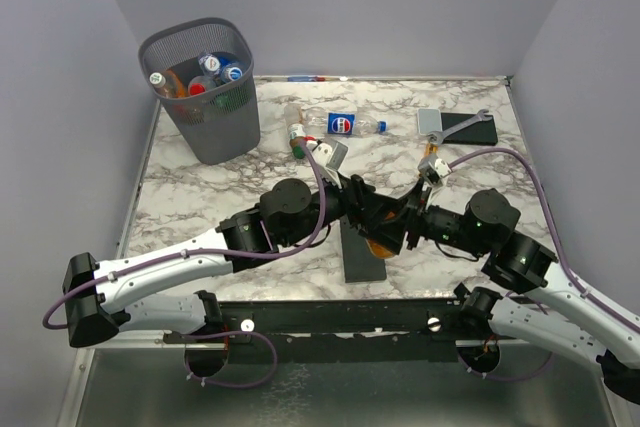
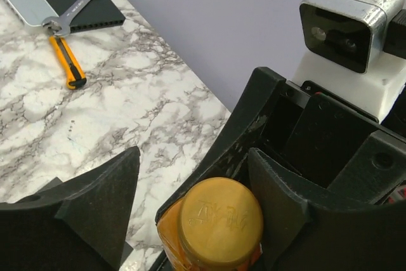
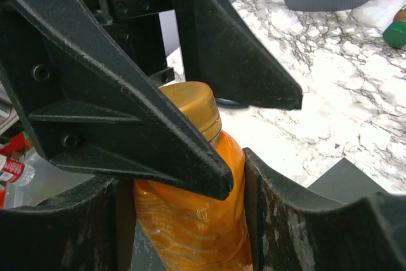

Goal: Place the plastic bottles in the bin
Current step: Pick up the plastic bottle at the center of the board.

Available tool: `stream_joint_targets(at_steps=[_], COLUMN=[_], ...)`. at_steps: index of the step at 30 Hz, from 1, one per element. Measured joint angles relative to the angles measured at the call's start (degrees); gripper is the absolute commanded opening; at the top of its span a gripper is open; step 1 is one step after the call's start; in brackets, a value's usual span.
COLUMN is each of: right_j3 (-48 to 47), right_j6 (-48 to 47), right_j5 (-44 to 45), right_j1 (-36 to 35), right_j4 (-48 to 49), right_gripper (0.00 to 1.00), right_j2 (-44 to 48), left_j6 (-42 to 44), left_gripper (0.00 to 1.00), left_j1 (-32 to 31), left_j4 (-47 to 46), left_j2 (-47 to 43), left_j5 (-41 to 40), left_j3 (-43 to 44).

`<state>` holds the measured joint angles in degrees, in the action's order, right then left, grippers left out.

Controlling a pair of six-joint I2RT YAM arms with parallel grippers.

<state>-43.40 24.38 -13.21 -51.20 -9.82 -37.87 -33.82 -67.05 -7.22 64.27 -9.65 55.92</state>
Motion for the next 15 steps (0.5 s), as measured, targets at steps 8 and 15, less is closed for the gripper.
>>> stream_joint_targets(at_steps=[8, 15], right_j3=[0.02, 0.31], right_j6=[-0.48, -0.39], right_j5=[0.28, 0.79], right_j1=[0.00, -0.07], right_j4=[-0.11, -0.04], right_gripper=[0.31, 0.78], right_j2=[-0.09, -0.57], left_j6=[-2.23, -2.60], left_gripper=[0.39, 0.00], left_j1=[-0.09, -0.42], left_j4=[1.14, 1.99], left_j2=[-0.52, -1.14], left_j5=[0.15, 0.96], left_j3=[0.00, -0.02])
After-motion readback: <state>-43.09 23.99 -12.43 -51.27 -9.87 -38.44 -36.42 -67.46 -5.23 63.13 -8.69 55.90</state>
